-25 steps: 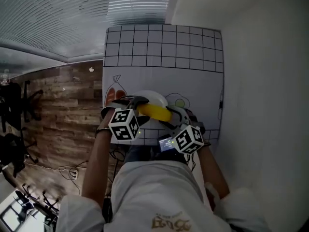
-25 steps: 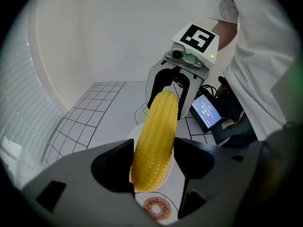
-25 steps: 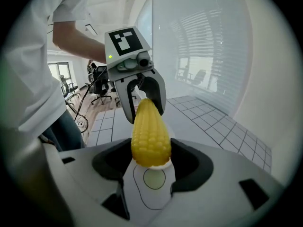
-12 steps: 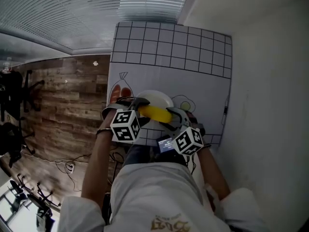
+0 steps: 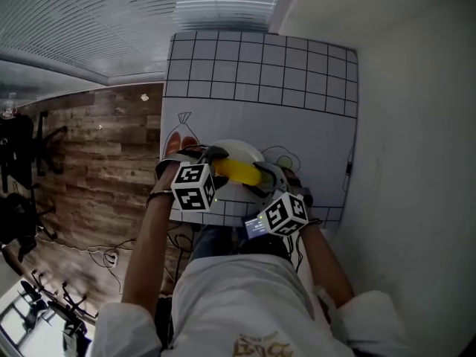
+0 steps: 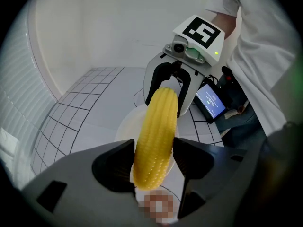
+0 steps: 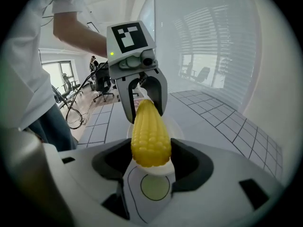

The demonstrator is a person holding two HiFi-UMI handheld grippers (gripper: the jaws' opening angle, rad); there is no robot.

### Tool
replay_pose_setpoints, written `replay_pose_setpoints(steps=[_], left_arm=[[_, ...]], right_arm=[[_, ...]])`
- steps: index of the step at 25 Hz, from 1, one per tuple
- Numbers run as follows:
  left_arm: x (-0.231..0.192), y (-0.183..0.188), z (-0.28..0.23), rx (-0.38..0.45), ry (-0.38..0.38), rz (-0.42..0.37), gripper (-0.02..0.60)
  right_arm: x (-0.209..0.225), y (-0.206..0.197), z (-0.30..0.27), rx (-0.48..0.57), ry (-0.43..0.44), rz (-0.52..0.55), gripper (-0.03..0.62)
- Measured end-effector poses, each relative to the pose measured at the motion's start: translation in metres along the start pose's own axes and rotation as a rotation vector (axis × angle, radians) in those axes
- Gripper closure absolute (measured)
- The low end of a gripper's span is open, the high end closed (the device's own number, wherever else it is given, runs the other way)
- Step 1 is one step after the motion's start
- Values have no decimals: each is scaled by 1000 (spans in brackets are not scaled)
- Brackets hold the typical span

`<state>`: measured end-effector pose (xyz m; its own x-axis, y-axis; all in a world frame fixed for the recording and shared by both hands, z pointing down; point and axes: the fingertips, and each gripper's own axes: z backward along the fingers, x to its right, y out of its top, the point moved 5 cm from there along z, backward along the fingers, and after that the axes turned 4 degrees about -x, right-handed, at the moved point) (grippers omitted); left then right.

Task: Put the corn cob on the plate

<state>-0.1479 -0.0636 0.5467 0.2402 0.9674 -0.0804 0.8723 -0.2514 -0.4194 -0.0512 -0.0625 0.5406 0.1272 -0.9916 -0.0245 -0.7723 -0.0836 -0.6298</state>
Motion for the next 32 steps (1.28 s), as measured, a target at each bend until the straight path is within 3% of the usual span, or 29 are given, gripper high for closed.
replay_pose_setpoints(steps=[15, 32], left_arm=[[-14, -4, -24, -73, 0, -2, 318], [-12, -10, -26, -80, 7, 52, 316]], right_arm=[[11, -14, -21, -43, -7, -36, 332], [13, -14, -21, -49, 7, -105, 328]])
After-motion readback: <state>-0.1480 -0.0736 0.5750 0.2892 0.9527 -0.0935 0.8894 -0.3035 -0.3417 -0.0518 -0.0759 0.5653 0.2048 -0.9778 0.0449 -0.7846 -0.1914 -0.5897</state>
